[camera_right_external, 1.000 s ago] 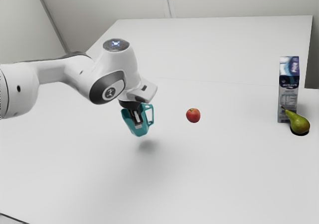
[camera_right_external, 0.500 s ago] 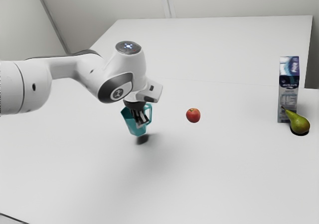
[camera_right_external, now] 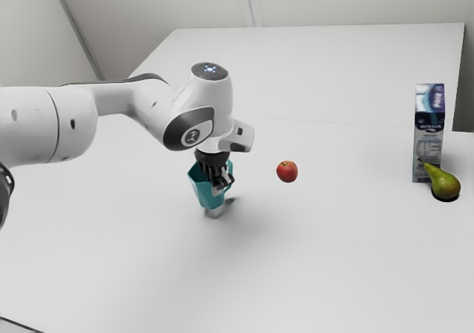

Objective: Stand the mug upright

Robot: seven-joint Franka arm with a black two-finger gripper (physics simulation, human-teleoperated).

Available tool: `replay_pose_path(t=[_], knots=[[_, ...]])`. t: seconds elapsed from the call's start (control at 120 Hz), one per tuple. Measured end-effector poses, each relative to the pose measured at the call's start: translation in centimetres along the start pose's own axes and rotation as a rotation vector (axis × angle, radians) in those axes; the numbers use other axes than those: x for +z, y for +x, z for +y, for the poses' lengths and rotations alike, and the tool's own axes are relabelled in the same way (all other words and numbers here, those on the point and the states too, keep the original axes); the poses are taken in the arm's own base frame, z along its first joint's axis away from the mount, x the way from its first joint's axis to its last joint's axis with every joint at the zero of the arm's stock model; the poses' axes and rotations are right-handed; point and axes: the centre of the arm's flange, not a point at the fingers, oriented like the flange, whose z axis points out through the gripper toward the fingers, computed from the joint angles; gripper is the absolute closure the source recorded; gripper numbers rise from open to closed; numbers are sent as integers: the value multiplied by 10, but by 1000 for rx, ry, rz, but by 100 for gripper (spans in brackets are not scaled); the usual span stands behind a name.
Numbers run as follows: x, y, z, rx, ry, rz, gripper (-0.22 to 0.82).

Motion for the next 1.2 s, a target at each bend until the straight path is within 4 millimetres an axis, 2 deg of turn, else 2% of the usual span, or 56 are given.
replay_pose_path(t=[0.083,0.35,0.542,0.708,0.942,1.042,1.2], knots=[[1,0,0,-12,-1,-4,77],[3,0,2,-43,-24,-12,65],[0,0,1,-63,-39,-6,47],[-26,-8,-1,-86,-42,33,37],[-49,-14,-3,-103,-43,64,32],[-79,-10,-7,-125,-62,107,28],[-119,8,-21,-152,-91,148,14]])
